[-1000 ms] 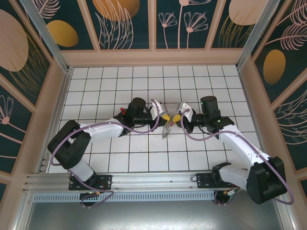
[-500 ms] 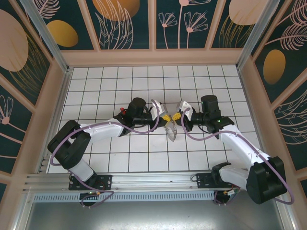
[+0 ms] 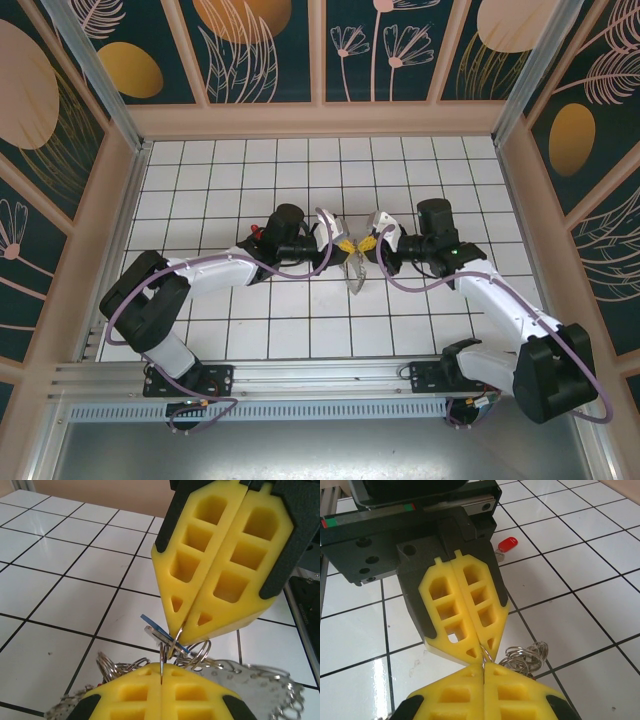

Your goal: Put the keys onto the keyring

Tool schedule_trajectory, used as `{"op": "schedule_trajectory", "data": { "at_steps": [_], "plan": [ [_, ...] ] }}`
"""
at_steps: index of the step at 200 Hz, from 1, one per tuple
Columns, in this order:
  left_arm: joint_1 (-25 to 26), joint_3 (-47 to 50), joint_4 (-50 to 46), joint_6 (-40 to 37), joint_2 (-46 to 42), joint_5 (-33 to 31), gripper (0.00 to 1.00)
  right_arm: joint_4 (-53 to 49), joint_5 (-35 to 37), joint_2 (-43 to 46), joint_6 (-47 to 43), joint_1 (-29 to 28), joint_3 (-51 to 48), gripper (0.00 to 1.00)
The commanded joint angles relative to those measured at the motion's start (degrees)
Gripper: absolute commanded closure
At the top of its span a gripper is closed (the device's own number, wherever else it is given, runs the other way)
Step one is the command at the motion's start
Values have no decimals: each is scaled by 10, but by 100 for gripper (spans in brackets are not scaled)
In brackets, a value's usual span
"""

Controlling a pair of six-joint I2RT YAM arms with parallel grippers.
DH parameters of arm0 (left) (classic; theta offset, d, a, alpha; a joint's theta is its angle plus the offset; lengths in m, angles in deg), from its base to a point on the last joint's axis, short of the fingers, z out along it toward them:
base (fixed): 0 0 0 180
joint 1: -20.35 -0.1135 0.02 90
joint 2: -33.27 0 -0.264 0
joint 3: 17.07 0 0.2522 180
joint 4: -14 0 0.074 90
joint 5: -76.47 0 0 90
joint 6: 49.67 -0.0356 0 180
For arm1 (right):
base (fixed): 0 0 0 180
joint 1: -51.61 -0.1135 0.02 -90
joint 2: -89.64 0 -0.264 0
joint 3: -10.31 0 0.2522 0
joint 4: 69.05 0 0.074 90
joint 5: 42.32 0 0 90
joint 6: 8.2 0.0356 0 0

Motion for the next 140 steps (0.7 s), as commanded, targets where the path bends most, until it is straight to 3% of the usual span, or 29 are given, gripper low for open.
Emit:
{"op": "schedule_trajectory", "data": {
  "at_steps": [1,140],
  "plan": [
    [2,-20,31,-5,4,17,100,9,0,-5,3,-6,0,100],
    [2,-4,70,-18,4,20,100,18,85,-26,73,-6,9,100]
  ]
}}
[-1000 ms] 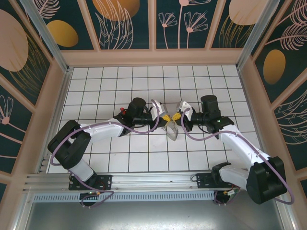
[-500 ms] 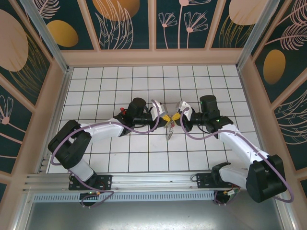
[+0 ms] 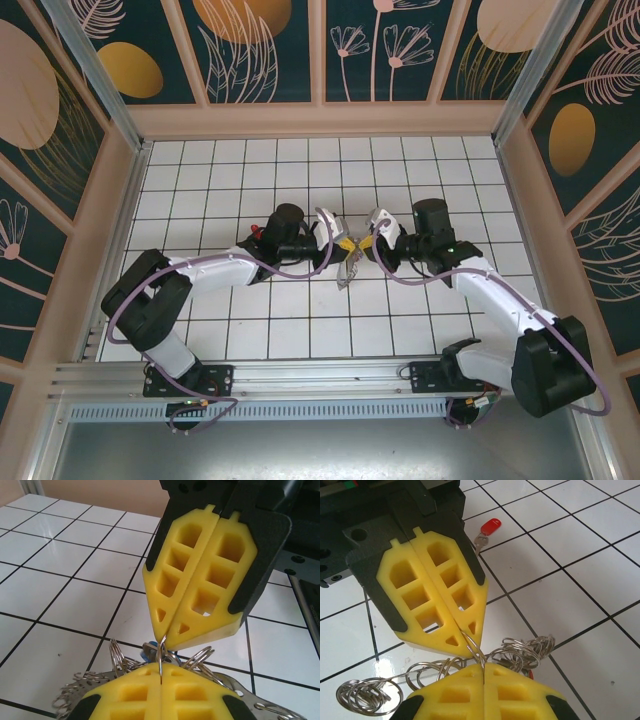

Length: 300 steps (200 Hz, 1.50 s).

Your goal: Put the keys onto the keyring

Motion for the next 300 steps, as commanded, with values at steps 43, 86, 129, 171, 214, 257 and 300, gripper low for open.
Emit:
{"op": "schedule_trajectory", "data": {
  "at_steps": [43,86,129,171,214,257,300],
  "plan": [
    [4,3,58,-14,-4,25,100,35,13,12,27,9,1,100],
    [4,34,114,-9,-15,13,100,14,19,-11,56,29,12,100],
    [3,45,135,-21,-15,19,100,45,-3,1,77,46,-8,100],
    [3,63,171,-19,-21,19,100,19,-22,-9,56,58,-11,100],
    [4,55,180,-18,-10,42,100,24,-58,-13,41,56,-8,94],
    [3,48,159,-40,-4,70,100,28,-62,-8,25,56,1,86],
    [4,45,144,-55,-5,71,100,-2,-61,-8,-14,51,11,75]
  ]
}}
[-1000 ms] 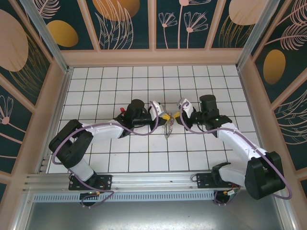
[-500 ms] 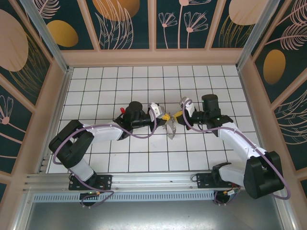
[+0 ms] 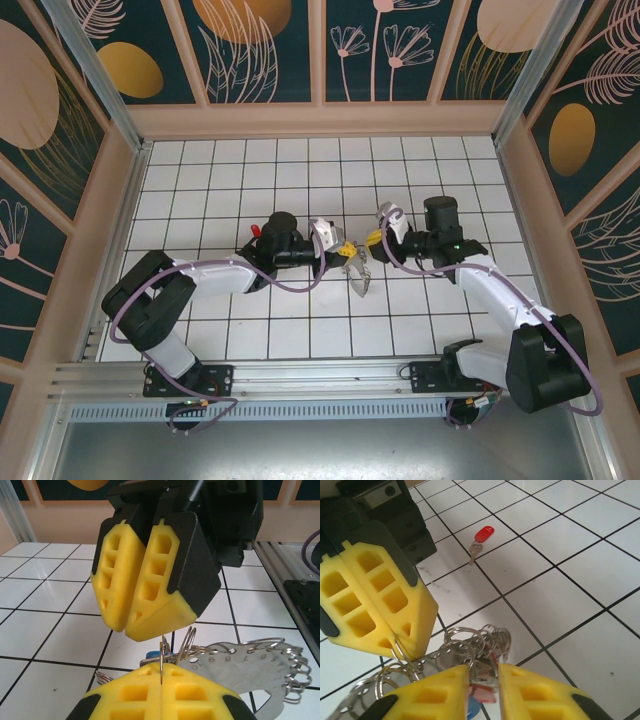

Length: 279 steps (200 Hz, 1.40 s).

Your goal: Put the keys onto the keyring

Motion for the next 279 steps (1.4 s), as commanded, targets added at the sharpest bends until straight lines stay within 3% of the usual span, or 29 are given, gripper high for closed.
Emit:
{"op": "schedule_trajectory", "data": {
  "at_steps": [1,53,106,193,279],
  "plan": [
    [2,-10,12,-21,-6,26,100,-15,-3,3,-40,-2,14,75],
    [2,-10,-4,-28,-10,28,100,-22,-33,60,-149,-9,-5,74],
    [2,-14,-18,-35,-15,35,100,-69,-16,30,-215,-24,20,75],
    [2,-17,-16,-24,-11,49,100,-39,-6,26,-209,-51,-5,79],
    [2,-27,-23,-12,-5,38,100,-66,-11,31,-224,-54,-6,76]
  ]
}}
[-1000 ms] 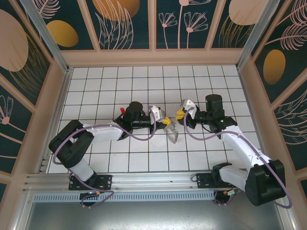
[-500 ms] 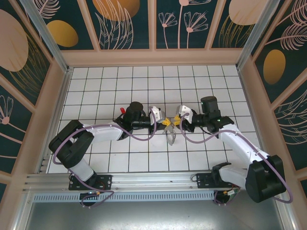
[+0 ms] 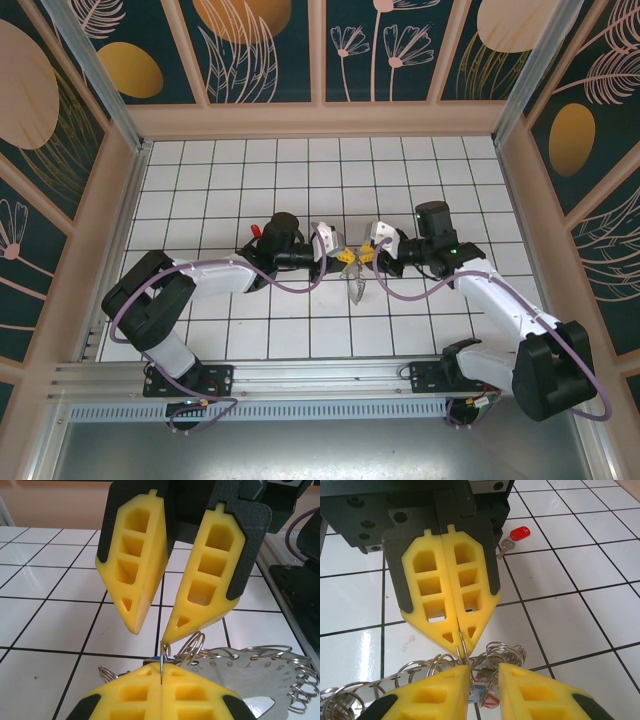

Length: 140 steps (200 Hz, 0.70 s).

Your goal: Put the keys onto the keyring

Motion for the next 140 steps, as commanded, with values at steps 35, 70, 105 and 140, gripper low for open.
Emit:
{"op": "schedule_trajectory", "data": {
  "at_steps": [35,70,105,140],
  "plan": [
    [2,-26,19,4,-8,15,100,-15,-4,11,-24,-8,-12,76],
    [2,-25,15,3,-10,15,100,-26,8,12,-30,-7,-8,76],
    [3,-24,11,0,-11,14,100,-35,-1,14,-33,-4,-5,75],
    [3,-27,16,3,-7,17,100,-30,-11,11,-28,-5,-6,74]
  ]
}}
